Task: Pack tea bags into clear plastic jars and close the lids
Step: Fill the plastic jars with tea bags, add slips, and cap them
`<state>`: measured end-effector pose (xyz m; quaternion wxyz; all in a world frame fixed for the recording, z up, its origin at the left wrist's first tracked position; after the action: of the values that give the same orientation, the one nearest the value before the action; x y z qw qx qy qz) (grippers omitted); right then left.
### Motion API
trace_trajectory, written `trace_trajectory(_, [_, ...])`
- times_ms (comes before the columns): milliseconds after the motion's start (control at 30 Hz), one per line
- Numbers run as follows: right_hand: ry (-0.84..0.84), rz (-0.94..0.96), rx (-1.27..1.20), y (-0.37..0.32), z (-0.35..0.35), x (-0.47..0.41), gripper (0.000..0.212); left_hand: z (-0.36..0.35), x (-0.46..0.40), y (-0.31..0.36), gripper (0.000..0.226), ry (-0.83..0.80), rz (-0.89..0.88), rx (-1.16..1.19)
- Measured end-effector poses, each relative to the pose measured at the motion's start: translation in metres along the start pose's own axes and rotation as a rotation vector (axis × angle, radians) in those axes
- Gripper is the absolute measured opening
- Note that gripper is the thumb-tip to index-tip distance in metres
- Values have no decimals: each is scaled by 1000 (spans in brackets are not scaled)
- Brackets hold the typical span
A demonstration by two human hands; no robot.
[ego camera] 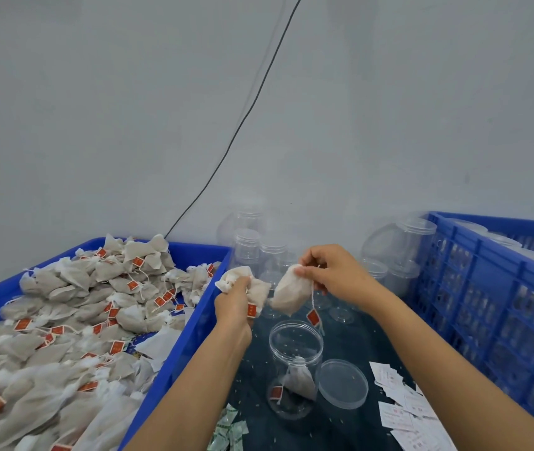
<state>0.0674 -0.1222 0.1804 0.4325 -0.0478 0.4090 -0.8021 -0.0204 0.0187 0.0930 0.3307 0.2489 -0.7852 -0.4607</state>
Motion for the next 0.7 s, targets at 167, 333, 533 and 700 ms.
trace_trajectory(167, [-198, -63, 171, 22, -21, 9, 11, 0, -3, -3, 30, -35, 23, -8])
trace_trajectory(333, [-334, -79, 444, 37, -57, 16, 13, -1, -4, -5, 21, -65, 19, -34])
trace_trajectory(533, [-200, -36, 732, 31, -57, 17, 14, -8, 2, -5, 30, -184, 43, -100])
trace_trajectory(700, [135, 147, 618, 10, -19, 23, 29, -16, 9, -3, 35, -293, 83, -94])
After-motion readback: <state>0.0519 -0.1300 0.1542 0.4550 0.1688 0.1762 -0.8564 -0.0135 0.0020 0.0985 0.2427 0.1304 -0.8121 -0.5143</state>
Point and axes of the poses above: each hand's wrist, its own x-axis away from the middle knuckle, its own z-axis out of the back of the hand, y = z × x, the point moved 4 cm from there along -x, towards the middle knuckle, and after that the axes turned 4 degrees about -y, right-handed, at the moved point
